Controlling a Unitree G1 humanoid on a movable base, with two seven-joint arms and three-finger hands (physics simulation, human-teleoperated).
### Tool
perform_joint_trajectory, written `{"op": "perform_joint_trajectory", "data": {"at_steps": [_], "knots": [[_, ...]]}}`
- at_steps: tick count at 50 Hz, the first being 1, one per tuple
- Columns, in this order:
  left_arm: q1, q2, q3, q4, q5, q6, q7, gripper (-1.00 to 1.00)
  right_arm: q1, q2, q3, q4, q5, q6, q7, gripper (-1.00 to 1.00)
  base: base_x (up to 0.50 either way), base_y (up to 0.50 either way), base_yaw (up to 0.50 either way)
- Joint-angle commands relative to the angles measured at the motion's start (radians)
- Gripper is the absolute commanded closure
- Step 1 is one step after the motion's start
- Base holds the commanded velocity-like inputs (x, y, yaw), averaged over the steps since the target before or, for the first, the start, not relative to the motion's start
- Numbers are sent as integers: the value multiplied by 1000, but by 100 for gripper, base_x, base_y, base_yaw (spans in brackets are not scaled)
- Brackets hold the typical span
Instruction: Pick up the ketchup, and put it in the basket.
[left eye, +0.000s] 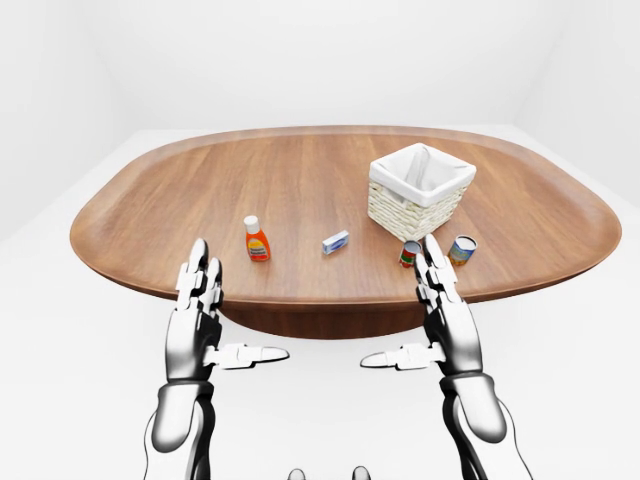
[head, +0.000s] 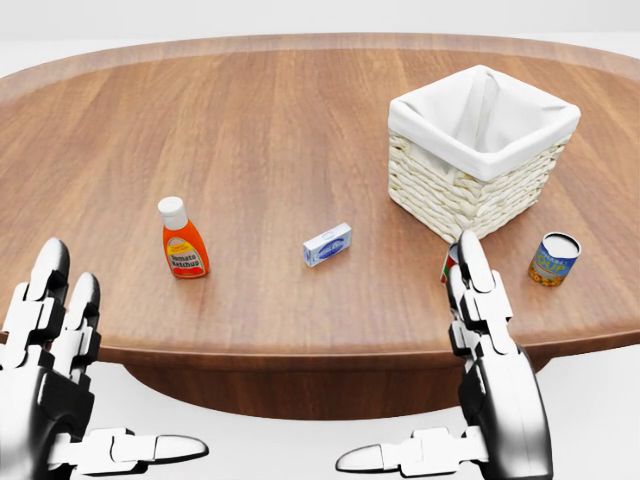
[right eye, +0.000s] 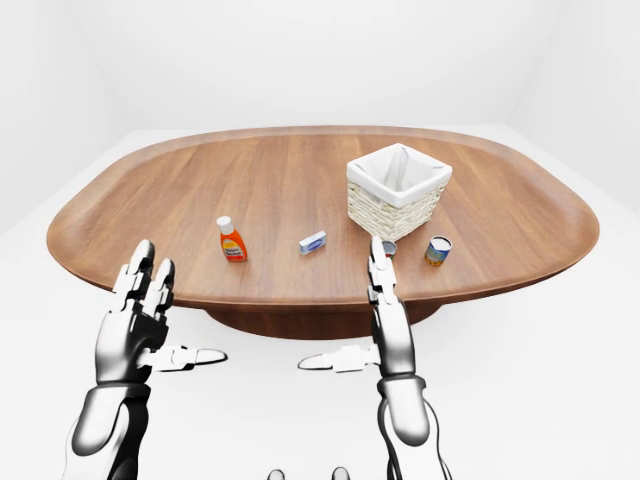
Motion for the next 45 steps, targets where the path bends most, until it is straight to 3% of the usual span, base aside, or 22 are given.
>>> {"op": "perform_joint_trajectory", "data": {"at_steps": [1,7,45], "knots": [[6,-2,4,-4,-15,-12,-3,-100,12,-8,7,-13,5,0,13,-100,0,0,0],[7,-5,6,0,-22,-29,-1,-100,26,-12,13,-33,14,-2,26,-100,26,3,0],[16,-3,-8,4,5,-43,2,-100,35,-19,23,-37,13,-23,30,-100,50,8,0]]}}
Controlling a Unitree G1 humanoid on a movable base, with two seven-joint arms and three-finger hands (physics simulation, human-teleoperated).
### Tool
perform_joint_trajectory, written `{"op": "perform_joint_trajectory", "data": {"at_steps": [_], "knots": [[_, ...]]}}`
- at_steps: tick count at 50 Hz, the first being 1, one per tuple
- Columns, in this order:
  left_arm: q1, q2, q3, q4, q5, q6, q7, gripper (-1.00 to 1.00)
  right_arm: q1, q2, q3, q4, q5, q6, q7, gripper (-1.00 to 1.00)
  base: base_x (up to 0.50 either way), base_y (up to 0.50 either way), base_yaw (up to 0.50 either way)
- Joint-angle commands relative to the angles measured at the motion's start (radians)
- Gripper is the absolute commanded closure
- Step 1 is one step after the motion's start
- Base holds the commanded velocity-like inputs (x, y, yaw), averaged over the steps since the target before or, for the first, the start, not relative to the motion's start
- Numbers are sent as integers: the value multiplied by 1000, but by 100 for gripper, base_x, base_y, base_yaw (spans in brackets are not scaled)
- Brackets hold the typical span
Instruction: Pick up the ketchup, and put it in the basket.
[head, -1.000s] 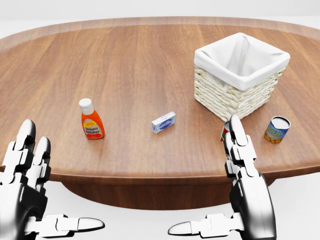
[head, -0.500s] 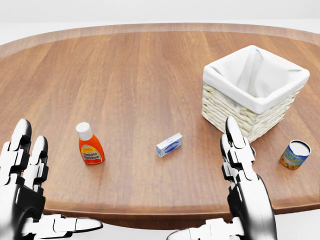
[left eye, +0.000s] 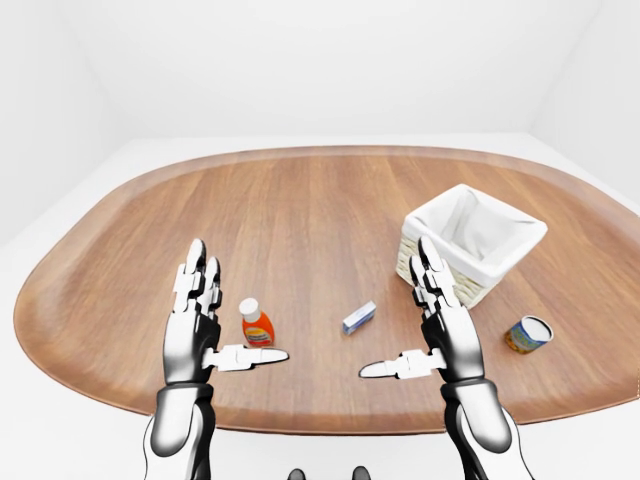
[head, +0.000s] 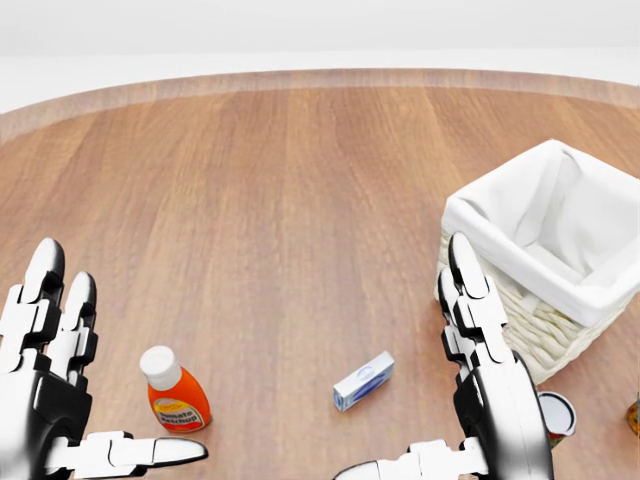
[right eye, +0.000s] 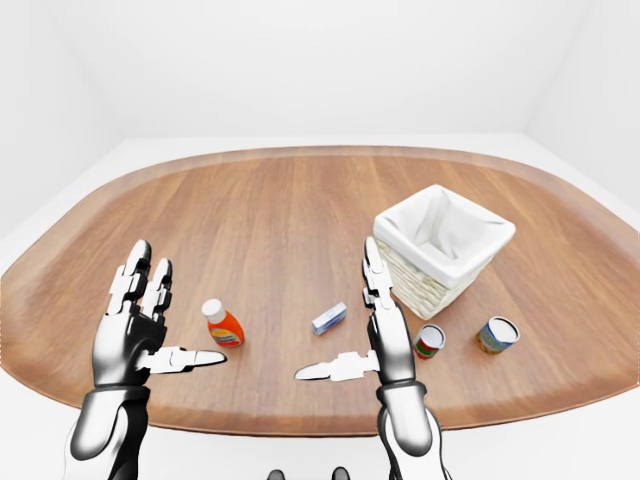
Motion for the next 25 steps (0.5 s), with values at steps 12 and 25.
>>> {"op": "perform_joint_trajectory", "data": {"at_steps": [12,25], "knots": [[-1,3,-9,11,17,-8,2,-100,1,-1,4,-1,-7,-5,-3,-100,50,8,0],[-1,5,-15,4,25,10,2,-100,-14,10,-12,3,1,-2,-33,-100,15,2,0]]}}
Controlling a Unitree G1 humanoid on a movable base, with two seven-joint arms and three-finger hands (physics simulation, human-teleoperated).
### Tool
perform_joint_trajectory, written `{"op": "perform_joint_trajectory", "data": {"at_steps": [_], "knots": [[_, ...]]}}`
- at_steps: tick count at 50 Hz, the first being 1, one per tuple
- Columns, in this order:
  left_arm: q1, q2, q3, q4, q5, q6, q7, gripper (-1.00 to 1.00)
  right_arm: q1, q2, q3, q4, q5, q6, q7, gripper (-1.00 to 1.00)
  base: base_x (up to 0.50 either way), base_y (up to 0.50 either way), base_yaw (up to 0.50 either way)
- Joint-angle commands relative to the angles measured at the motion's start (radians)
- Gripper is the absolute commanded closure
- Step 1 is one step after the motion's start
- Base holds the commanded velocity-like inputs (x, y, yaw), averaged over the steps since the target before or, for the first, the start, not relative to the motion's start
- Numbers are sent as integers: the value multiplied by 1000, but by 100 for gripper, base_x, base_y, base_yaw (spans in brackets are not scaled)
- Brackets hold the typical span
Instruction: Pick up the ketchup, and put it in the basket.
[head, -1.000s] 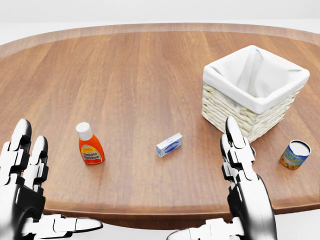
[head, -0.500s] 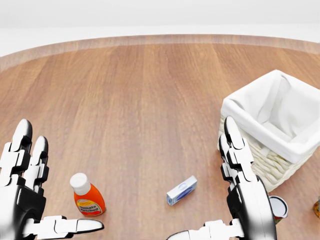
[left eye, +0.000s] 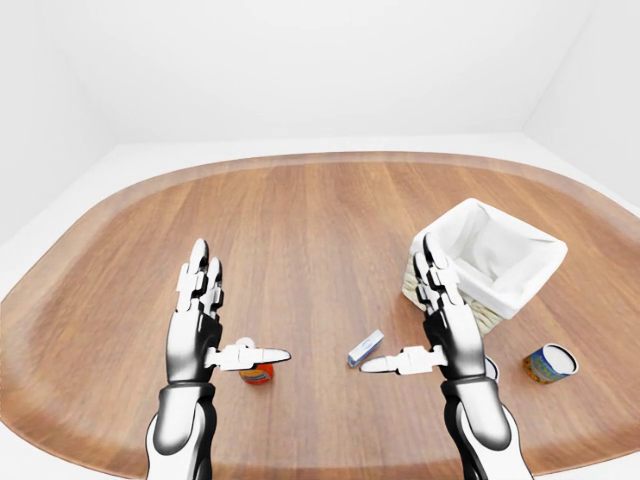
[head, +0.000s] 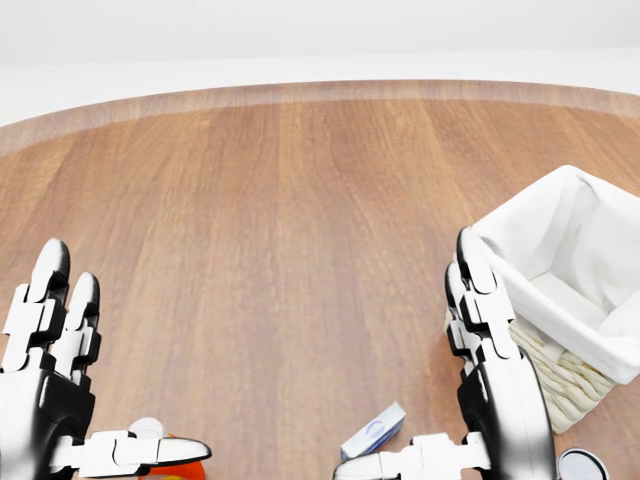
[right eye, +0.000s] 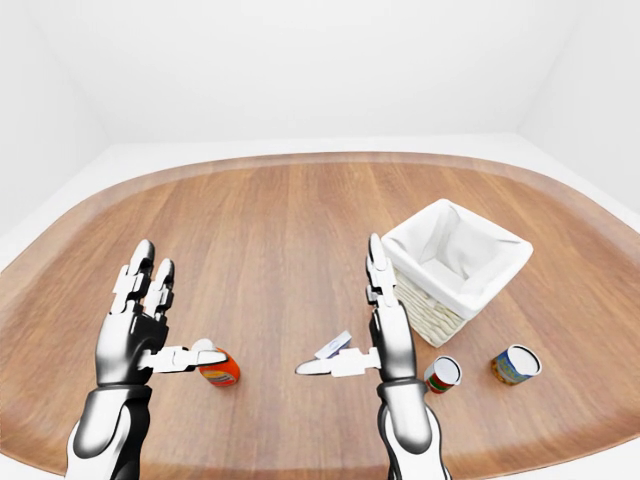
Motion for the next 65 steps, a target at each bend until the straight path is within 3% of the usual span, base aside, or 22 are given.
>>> {"op": "perform_joint_trajectory", "data": {"at_steps": [1,13,19,26,27,40,65], "knots": [[3,2,-7,-4,7,10,-3,-100,-3,4,-8,5,6,-2,-12,-100,0,0,0],[13,3,-17,-7,23,7,-9,-100,-9,5,-8,13,5,-1,-11,-100,0,0,0],[32,2,-23,-30,35,18,-9,-100,-13,6,-16,22,14,-6,-6,-100,0,0,0],[35,1,-9,16,40,-9,-6,-100,-19,10,-29,28,21,-3,1,-100,0,0,0],[-97,25,35,449,126,-99,65,-100,-26,13,-21,51,15,-12,-2,-100,0,0,0],[-135,47,32,583,127,-99,100,-100,-30,13,-21,61,14,-16,-5,-100,0,0,0],[-141,61,60,616,128,-99,115,-100,-30,13,-20,62,14,-19,-4,-100,0,0,0]]}}
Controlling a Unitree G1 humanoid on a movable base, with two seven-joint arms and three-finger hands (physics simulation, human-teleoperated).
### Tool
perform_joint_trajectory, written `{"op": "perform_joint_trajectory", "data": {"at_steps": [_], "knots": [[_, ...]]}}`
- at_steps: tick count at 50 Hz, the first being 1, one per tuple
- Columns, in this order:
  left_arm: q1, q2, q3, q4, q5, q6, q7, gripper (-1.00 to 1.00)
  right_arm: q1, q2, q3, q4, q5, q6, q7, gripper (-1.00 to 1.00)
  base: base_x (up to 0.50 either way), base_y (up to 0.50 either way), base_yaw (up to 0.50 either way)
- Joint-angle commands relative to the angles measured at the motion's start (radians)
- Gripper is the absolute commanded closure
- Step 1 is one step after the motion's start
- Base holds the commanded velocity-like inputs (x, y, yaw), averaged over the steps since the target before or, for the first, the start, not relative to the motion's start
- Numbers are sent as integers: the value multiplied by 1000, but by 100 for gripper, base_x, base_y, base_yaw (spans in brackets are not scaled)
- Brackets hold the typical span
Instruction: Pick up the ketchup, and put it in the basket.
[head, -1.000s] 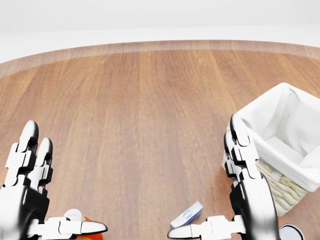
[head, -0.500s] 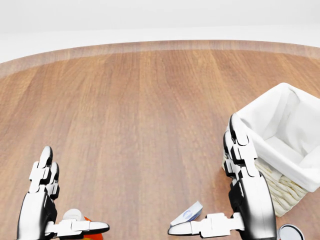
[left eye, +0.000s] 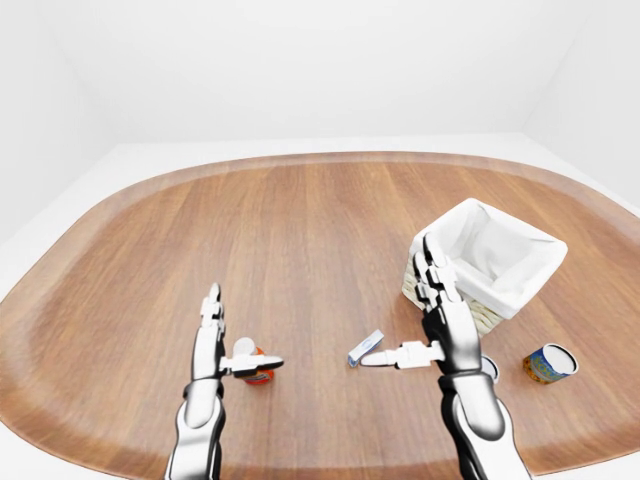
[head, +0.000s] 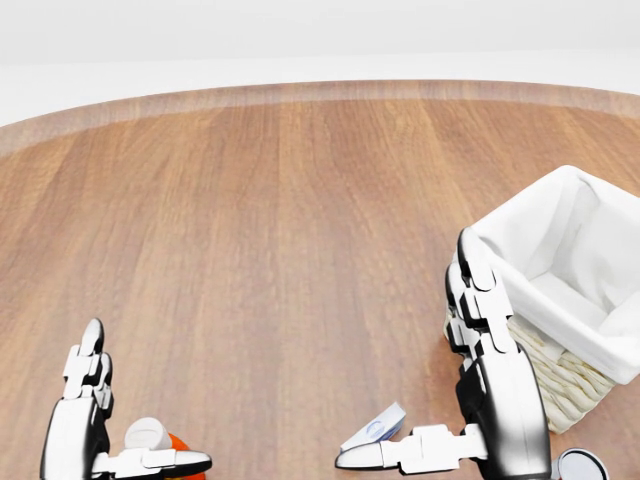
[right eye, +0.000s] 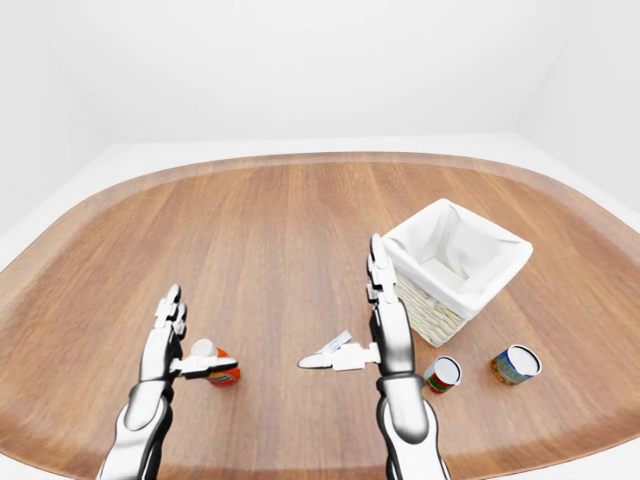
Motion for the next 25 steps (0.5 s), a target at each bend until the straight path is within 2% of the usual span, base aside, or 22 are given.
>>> {"op": "perform_joint_trajectory", "data": {"at_steps": [1,13,25], "knots": [[-7,5,13,28,2,0,8,-100,2,-1,2,0,0,-2,0,-100,0,0,0],[-30,9,11,90,5,0,19,-100,6,-2,7,-8,-1,-1,0,-100,0,0,0],[-106,26,2,240,6,0,55,-100,6,-3,8,-9,0,-1,-2,-100,0,0,0]]}}
